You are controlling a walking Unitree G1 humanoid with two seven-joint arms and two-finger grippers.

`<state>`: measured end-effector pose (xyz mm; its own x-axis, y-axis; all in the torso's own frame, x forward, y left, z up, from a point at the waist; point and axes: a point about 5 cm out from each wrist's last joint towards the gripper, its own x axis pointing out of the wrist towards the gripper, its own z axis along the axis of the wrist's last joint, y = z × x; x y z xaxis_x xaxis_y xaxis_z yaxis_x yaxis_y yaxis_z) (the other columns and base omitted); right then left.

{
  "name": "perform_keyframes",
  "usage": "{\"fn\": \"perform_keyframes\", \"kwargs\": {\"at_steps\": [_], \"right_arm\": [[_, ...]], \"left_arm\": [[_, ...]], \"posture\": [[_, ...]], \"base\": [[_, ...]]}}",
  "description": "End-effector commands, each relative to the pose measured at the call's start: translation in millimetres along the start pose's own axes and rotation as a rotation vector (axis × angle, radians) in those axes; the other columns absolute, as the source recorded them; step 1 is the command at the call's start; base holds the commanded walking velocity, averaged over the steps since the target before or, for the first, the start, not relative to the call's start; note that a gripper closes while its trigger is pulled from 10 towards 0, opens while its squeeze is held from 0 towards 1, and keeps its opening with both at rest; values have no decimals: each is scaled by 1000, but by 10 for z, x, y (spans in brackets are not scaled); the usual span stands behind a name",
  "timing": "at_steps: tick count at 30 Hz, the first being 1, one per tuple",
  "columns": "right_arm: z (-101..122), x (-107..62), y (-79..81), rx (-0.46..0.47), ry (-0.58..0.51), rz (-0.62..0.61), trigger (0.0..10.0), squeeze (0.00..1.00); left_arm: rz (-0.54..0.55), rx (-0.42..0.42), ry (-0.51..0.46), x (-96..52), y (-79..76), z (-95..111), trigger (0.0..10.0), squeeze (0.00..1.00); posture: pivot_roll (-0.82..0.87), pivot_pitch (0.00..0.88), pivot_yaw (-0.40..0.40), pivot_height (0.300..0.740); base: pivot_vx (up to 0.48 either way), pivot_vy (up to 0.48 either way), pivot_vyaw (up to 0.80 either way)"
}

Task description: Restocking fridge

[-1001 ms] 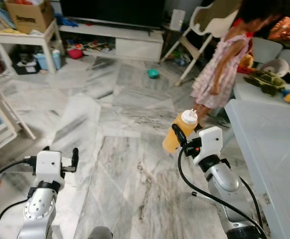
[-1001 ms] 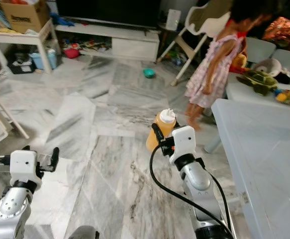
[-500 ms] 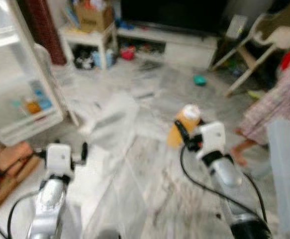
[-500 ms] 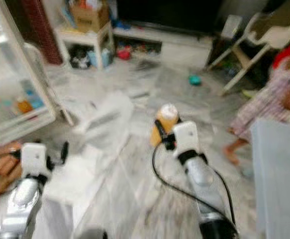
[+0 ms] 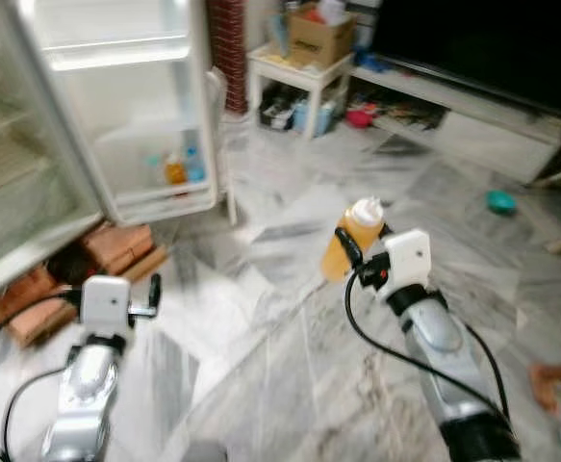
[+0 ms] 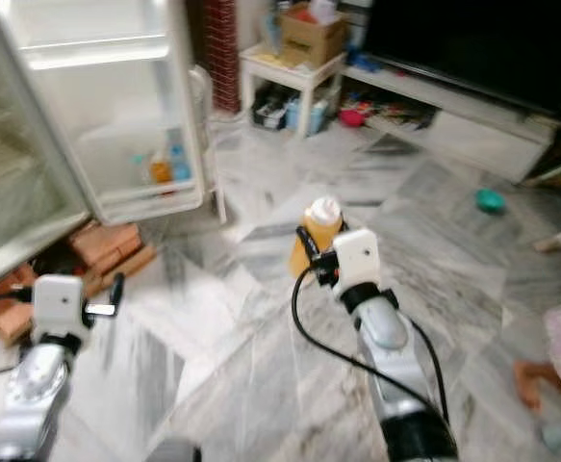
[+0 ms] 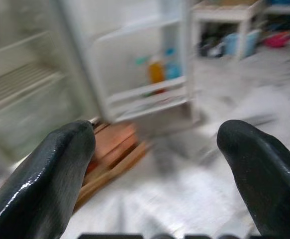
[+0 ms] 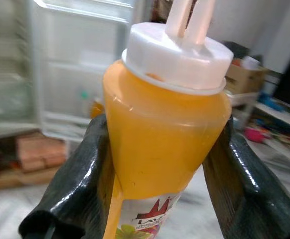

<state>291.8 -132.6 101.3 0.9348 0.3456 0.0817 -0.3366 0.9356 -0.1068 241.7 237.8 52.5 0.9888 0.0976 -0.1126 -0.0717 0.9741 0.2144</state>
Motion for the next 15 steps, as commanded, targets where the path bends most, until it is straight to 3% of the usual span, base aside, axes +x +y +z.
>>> {"fn": "perform_keyframes", "kwargs": {"at_steps": [1,8,15], "right_arm": [[3,-22,-102,-16,-1,-39,10000,0],[28,-5,-144,-3,-15,-45,10000,0],[-4,-45,-212,23,1,-78,10000,0]], "left_arm": [[-6,-10,-26,17,-50,62,10000,0],[-14,-37,-37,-1,-149,64,10000,0],[-32,-33,-25,-44,-157,21,10000,0]], "posture": [[104,0,-93,740],[94,0,-97,740],[96,0,-105,740]], "base": [[0,0,794],[42,0,771],[424,0,0]]}}
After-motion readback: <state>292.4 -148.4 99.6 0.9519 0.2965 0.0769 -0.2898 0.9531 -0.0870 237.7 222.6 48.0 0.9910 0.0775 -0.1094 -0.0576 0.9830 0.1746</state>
